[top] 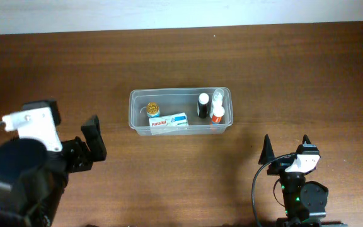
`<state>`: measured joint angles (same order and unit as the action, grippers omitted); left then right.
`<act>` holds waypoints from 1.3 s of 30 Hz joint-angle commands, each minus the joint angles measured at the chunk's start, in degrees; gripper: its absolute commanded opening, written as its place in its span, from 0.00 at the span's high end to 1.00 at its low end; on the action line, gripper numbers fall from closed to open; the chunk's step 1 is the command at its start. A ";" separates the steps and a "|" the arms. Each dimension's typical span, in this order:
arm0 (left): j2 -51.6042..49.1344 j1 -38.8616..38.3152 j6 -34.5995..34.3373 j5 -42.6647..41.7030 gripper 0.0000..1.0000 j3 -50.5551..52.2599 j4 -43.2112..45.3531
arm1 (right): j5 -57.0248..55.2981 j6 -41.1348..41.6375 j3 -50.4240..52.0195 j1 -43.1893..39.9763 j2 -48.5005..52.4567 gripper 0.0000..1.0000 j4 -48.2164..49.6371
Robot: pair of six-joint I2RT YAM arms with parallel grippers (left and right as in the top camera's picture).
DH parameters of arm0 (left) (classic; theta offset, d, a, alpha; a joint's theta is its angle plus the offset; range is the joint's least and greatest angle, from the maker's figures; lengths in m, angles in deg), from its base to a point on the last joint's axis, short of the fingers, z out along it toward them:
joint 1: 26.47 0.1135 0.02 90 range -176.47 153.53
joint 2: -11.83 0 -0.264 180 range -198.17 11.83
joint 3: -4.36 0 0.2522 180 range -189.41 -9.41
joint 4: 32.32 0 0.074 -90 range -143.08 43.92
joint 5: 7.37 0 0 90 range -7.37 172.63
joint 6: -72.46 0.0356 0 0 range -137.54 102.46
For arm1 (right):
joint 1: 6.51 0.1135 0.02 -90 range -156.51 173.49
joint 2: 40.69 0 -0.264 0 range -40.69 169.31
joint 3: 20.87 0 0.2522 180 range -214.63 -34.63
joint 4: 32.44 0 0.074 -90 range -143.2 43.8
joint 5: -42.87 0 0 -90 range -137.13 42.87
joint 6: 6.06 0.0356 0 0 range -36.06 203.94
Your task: Pack container
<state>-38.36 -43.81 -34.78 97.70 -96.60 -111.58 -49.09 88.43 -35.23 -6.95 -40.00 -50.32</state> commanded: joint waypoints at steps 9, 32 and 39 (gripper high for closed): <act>21.42 9.92 8.13 -18.40 0.01 46.49 44.26 | -0.22 0.00 0.28 -0.33 -0.48 0.01 -0.44; 45.48 19.19 8.11 -26.38 0.01 81.85 68.02 | -0.22 0.00 0.28 -0.33 -0.48 0.02 -0.44; 48.30 19.89 8.11 -26.25 0.01 84.98 68.22 | -0.24 0.00 0.28 -0.33 -0.48 0.02 -0.44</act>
<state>7.62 -24.71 -27.58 72.42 -13.61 -43.64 -49.05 88.46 -35.23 -6.95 -40.00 -50.32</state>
